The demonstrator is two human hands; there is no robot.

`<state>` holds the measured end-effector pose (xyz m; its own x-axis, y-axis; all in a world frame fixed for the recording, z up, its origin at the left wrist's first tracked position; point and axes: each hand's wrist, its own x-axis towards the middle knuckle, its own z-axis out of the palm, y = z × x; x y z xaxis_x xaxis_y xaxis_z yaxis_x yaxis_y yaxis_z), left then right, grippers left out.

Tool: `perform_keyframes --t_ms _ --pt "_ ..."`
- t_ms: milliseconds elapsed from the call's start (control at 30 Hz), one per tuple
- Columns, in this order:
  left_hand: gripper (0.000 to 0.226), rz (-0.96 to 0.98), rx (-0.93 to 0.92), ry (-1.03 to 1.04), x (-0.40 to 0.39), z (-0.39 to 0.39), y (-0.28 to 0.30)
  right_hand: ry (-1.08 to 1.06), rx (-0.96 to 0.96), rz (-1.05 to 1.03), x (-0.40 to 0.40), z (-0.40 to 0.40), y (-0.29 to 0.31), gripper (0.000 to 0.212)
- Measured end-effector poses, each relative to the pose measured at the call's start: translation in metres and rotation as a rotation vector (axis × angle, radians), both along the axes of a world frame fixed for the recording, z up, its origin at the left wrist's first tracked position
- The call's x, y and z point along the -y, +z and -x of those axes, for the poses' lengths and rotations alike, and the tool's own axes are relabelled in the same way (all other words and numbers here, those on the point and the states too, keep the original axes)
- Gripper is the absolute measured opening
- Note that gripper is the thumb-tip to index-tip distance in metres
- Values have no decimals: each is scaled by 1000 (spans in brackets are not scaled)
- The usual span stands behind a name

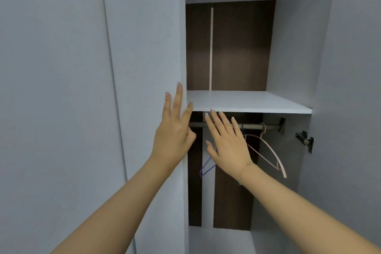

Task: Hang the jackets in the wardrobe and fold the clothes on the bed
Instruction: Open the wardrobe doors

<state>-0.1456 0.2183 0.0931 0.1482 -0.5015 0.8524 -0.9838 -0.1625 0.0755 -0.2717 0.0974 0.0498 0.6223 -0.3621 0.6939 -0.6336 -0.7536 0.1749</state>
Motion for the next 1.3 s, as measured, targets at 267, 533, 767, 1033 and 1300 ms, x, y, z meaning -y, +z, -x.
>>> perform_keyframes --t_ms 267,533,767,1033,1300 --pt "69 47 -85 120 -94 -19 -18 170 15 15 -53 -47 -2 69" --pt "59 171 -190 279 -148 -41 -30 318 -26 27 -96 -77 -10 67" --pt "45 184 -255 283 -167 -56 -47 363 -26 33 -106 -78 -17 69" --pt "57 -105 -36 581 -174 -26 -109 372 -50 -32 -100 -42 -57 65" --pt "64 -238 -81 757 -201 52 -169 530 -191 -93 -106 10 -108 68"
